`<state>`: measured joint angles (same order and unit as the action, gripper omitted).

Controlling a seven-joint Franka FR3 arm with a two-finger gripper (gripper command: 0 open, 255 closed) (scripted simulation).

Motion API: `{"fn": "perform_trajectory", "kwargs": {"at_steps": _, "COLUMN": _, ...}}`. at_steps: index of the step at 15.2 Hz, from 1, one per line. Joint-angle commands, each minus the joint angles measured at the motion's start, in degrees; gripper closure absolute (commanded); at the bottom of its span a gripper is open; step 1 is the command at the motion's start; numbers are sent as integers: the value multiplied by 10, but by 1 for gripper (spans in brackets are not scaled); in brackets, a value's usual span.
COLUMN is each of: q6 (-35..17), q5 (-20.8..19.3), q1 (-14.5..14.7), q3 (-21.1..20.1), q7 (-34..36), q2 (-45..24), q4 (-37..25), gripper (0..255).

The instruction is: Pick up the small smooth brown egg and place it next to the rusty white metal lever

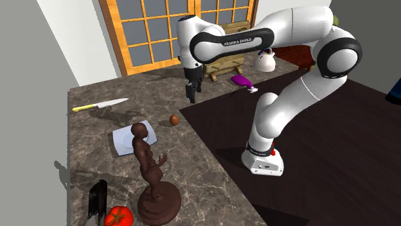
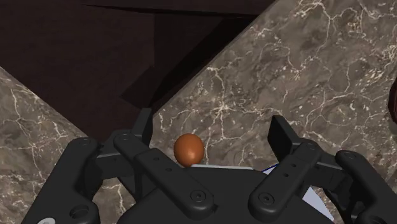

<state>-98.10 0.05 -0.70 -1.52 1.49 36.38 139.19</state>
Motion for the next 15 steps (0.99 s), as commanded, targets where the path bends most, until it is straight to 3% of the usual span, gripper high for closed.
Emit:
{"fn": "perform_trajectory", "kwargs": {"at_steps": 1, "q6": -50, "q5": 2, "q1": -3, "q3": 2, "q7": 4, "q2": -27, "q4": 15, "gripper": 0}}
{"fn": "perform_trajectory", "kwargs": {"at_steps": 8, "q6": -201, "q5": 8, "q1": -11, "q3": 7, "q7": 17, "q2": -152, "q4": 17, "gripper": 0}}
{"fn": "perform_trajectory", "kwargs": {"at_steps": 15, "q6": -330, "q5": 18, "q1": -18, "q3": 15, "q7": 24, "q2": -299, "q4": -24, "gripper": 0}}
